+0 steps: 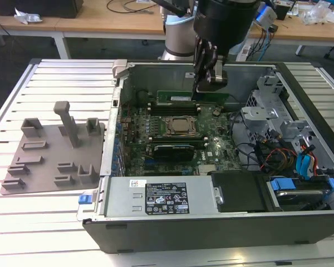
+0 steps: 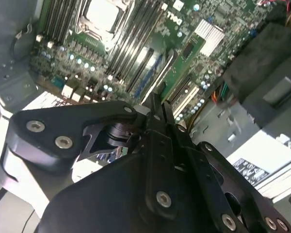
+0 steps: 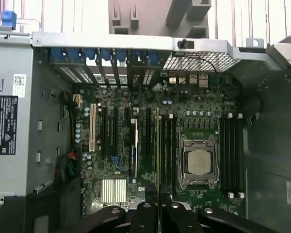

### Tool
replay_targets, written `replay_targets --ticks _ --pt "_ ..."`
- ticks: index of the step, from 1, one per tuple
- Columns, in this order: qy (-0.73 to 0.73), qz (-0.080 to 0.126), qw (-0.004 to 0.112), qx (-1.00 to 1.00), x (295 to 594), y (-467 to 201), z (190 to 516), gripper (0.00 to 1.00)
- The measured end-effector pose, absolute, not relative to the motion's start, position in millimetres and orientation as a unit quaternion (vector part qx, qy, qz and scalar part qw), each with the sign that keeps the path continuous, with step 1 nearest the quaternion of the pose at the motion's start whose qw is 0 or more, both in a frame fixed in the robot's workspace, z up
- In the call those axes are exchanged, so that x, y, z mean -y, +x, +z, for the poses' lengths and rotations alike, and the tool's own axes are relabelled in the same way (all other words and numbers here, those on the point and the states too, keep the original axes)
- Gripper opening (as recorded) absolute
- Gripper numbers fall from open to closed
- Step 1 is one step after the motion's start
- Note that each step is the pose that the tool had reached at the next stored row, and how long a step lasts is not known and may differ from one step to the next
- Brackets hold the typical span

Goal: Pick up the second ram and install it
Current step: 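Pick up the second ram and move it above second insertion slot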

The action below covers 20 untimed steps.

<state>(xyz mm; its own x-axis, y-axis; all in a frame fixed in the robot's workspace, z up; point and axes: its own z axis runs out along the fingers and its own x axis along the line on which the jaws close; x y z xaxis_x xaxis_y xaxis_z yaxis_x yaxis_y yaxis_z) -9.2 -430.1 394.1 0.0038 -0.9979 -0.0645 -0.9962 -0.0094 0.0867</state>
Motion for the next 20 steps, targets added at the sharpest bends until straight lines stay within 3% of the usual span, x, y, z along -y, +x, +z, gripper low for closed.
replay_targets --ticks 7,20 --pt "0.709 -0.056 0.011 0.703 414 2 377 0.14" --pt "0.708 -0.057 0.012 0.703 411 6 369 0.14"
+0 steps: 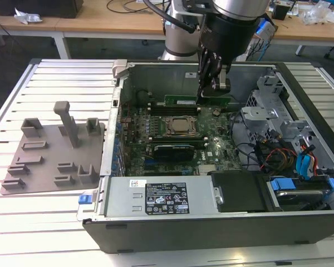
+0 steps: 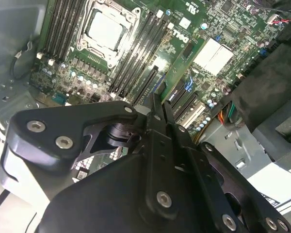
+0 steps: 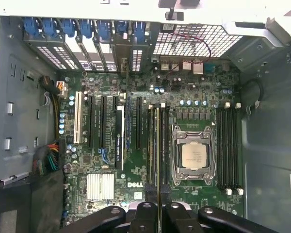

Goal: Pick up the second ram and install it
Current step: 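Insert the second ram into the second slot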

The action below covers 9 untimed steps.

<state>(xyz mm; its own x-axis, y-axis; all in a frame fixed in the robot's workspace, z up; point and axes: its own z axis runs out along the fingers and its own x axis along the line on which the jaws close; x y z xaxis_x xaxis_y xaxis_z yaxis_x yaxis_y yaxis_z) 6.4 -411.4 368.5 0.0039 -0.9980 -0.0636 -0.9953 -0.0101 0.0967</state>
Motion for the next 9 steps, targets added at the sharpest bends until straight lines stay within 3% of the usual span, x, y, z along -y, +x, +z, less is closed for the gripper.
replay_targets --ticks 9 --pt "0.708 -0.06 0.009 0.703 411 4 345 0.14"
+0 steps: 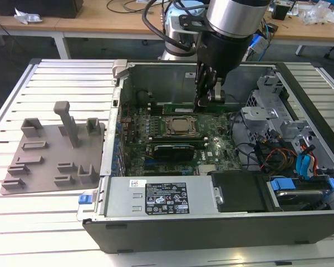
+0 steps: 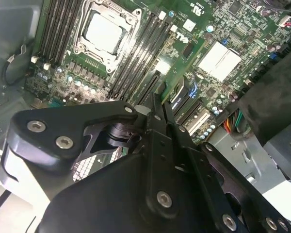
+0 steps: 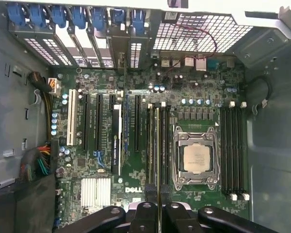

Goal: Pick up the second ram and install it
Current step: 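Insert the second ram into the second slot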

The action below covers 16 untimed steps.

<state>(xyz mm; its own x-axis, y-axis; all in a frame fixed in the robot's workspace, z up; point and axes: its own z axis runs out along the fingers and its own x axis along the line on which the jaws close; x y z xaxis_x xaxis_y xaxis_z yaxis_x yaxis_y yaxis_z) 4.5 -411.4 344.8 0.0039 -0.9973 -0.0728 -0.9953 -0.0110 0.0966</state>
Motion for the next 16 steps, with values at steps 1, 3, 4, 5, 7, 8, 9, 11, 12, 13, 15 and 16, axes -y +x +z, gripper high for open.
replay_targets --ticks 1,3,4,5,7,8,9,11,12,13,15,16 --pt "0.708 -0.06 0.009 0.703 411 4 344 0.14" --pt "0.708 -0.06 0.009 0.703 411 4 343 0.14" --pt "0.708 -0.06 0.009 0.703 411 4 342 0.14" --pt "0.708 -0.06 0.009 0.703 411 4 340 0.14" --pt "0.708 -0.06 0.009 0.703 411 4 338 0.14" --pt "0.708 -0.06 0.009 0.703 411 4 337 0.14" --pt "0.708 -0.06 0.009 0.703 411 4 336 0.14" --pt "0.708 -0.06 0.009 0.703 411 4 334 0.14" --pt "0.708 -0.06 0.009 0.703 411 4 332 0.14" --pt "0.708 -0.06 0.009 0.703 411 4 330 0.14" --pt "0.708 -0.06 0.009 0.703 411 4 328 0.14" --pt "0.708 -0.06 0.009 0.703 411 4 327 0.14"
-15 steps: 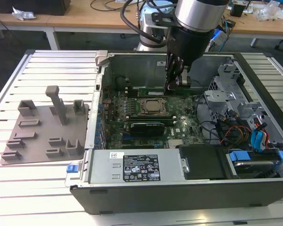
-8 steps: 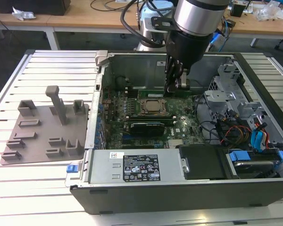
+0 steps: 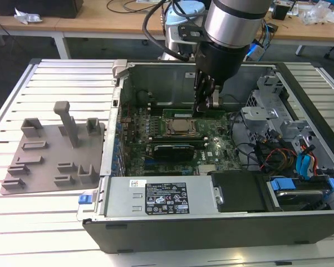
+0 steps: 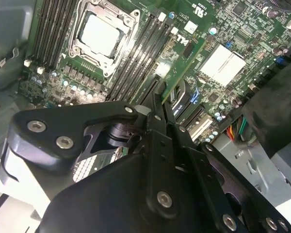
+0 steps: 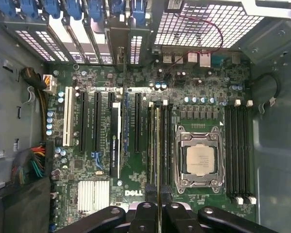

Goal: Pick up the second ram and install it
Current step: 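Insert the second ram into the second slot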

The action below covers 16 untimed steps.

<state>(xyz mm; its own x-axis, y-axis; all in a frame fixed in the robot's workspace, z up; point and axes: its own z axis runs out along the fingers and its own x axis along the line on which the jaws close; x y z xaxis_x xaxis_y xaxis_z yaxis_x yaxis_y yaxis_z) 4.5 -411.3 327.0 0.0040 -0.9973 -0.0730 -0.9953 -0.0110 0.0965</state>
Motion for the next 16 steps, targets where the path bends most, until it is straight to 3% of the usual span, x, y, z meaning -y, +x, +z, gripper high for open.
replay_targets --ticks 16 --pt "0.708 -0.06 0.009 0.703 406 1 307 0.14"
